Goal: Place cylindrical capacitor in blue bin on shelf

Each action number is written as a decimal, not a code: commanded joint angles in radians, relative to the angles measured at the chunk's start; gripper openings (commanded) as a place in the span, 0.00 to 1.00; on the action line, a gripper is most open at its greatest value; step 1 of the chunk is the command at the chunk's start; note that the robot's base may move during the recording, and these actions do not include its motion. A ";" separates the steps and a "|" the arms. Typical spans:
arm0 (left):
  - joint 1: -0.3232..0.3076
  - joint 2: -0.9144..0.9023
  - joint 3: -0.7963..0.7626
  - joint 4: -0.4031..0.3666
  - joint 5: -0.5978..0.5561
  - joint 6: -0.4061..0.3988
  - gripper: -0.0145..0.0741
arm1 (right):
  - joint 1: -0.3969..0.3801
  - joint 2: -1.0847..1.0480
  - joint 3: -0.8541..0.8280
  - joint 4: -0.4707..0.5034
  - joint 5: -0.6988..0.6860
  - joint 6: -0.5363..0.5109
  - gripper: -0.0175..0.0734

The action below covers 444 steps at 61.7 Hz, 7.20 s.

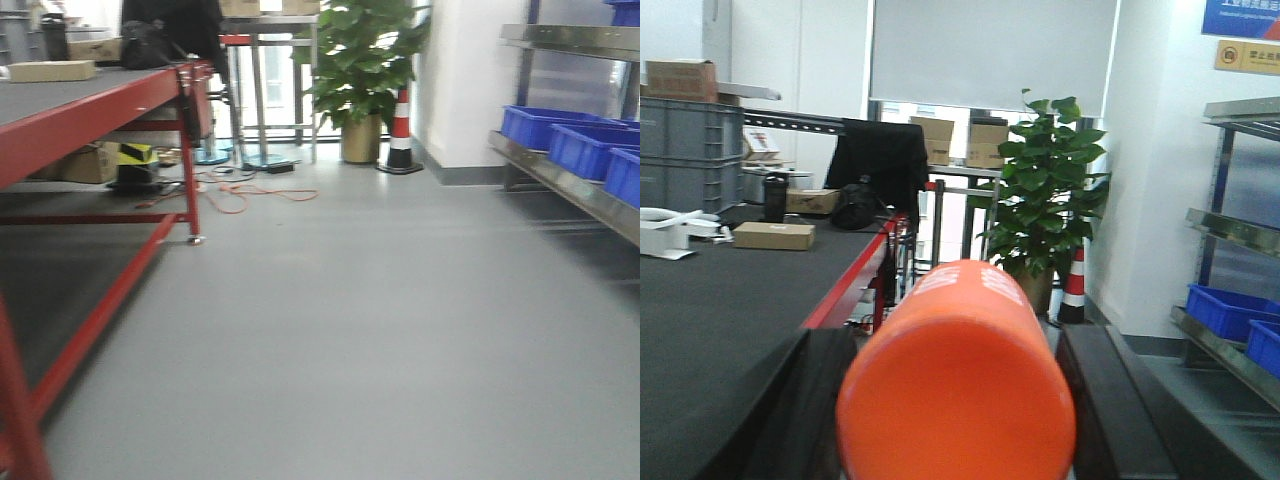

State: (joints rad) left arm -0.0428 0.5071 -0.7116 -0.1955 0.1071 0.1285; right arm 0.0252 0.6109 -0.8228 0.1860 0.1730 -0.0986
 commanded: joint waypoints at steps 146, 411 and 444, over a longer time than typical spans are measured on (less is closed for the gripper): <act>-0.004 -0.001 0.001 -0.001 -0.021 0.001 0.04 | 0.000 -0.006 0.000 -0.006 -0.023 -0.004 0.01; -0.598 0.713 -0.440 0.016 -0.117 0.001 0.28 | 0.445 0.544 -0.285 -0.024 -0.145 -0.006 0.36; -0.596 0.392 -0.163 -0.041 -0.074 0.001 0.04 | 0.445 0.240 -0.058 -0.024 -0.065 -0.006 0.01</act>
State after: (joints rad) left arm -0.6357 0.9676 -0.9591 -0.2225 0.0828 0.1303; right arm 0.4688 0.9163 -0.9521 0.1599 0.1341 -0.1024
